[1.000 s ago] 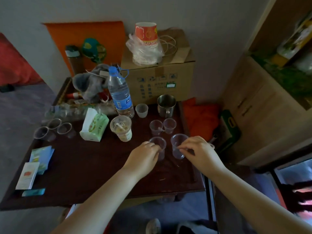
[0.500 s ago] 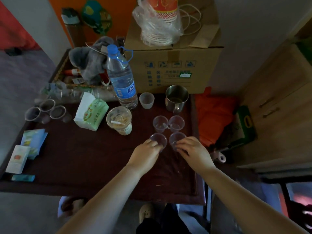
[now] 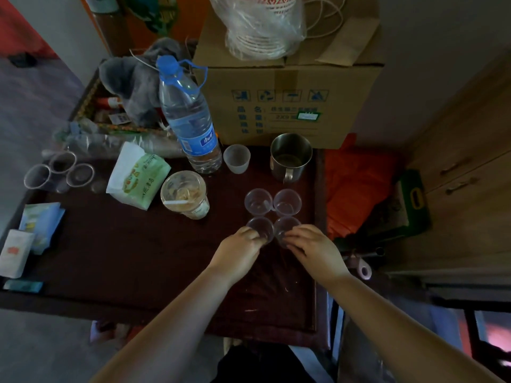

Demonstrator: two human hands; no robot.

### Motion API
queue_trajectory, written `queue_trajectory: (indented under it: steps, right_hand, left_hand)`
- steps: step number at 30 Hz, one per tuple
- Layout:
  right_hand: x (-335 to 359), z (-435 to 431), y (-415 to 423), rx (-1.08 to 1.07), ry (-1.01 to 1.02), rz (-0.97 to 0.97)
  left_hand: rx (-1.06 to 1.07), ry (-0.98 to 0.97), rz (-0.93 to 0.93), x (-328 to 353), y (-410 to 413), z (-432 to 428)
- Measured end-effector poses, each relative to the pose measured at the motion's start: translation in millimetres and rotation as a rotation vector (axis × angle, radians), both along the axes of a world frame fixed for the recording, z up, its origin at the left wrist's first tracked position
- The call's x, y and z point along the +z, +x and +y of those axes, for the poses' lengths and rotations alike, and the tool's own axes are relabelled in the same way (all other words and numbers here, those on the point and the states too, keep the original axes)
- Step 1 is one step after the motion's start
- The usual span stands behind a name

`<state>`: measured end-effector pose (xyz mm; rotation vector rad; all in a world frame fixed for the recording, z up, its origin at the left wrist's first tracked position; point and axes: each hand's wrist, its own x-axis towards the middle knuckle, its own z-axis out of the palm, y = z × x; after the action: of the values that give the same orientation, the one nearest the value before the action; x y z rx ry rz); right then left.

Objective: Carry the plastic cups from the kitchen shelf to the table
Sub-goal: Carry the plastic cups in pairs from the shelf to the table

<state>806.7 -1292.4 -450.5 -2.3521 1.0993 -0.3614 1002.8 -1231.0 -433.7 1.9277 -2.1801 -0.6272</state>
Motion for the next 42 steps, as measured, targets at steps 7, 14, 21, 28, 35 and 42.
queue_trajectory:
  steps: [7, 14, 21, 28, 35, 42]
  right_hand:
    - [2.2, -7.5, -2.1, 0.053, -0.028, -0.008]
    - [14.2, -5.6, -4.2, 0.064, -0.016, -0.007]
    - [68.9, 6.5, -15.3, -0.005, -0.098, 0.033]
    - [164.2, 56.3, -26.1, -0.267, -0.281, 0.0]
    - [239.9, 166.0, -54.5, -0.666, -0.449, -0.073]
    - [299.9, 317.9, -107.0, -1.007, -0.573, -0.071]
  left_hand:
    - [-0.013, 0.006, -0.015, -8.8, 0.5, -2.8]
    - [-0.025, -0.029, -0.046, 3.5, 2.9, -0.7]
    - [-0.074, -0.149, -0.044, 47.9, 15.1, 10.4]
    - [-0.283, -0.343, 0.002, 140.7, 14.7, 6.0]
    - [-0.596, -0.46, 0.105, 223.5, -25.4, 36.4]
    - [-0.91, -0.518, 0.238, 286.9, -113.5, 121.3]
